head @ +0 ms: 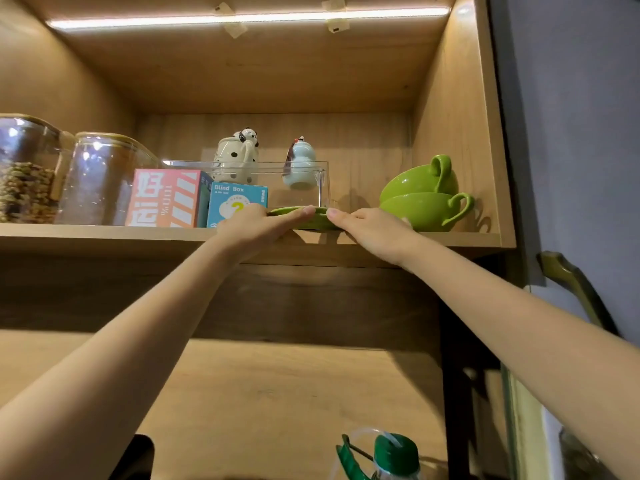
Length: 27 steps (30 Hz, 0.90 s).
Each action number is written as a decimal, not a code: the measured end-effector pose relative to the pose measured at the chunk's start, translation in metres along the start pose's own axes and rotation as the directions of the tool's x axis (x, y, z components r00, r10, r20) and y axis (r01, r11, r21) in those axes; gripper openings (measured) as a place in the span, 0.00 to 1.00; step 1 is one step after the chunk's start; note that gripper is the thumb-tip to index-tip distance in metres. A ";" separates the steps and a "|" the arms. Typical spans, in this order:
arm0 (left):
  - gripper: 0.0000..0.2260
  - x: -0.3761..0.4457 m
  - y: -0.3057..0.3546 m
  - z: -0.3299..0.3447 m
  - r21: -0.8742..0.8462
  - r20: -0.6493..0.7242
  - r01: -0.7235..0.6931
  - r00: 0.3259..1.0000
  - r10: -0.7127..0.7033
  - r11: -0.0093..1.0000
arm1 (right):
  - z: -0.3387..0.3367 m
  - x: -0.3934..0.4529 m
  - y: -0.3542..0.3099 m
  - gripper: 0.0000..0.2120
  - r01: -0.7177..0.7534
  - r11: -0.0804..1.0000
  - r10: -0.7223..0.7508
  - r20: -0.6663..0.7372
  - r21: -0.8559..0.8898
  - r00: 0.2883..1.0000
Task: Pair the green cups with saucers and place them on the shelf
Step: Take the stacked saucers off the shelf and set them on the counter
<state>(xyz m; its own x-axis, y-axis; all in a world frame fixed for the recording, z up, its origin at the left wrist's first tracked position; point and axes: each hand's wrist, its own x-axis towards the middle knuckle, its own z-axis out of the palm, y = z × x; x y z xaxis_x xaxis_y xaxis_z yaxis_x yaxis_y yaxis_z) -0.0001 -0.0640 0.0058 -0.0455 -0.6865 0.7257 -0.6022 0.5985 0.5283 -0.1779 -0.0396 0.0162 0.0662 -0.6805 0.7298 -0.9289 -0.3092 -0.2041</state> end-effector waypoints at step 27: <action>0.46 -0.225 0.020 -0.012 -0.498 -0.187 -0.073 0.982 -0.025 0.864 | -0.010 -0.227 -0.036 0.34 -0.062 0.560 0.157 -0.033 0.826 0.987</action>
<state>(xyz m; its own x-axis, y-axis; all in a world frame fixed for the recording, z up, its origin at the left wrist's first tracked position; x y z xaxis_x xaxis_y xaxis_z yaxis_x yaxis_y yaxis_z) 0.0079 0.1076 -0.1420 0.1190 -0.6118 0.7820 -0.1206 0.7729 0.6230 -0.1633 0.1328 -0.1351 -0.0926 -0.6985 0.7096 -0.2233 -0.6800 -0.6984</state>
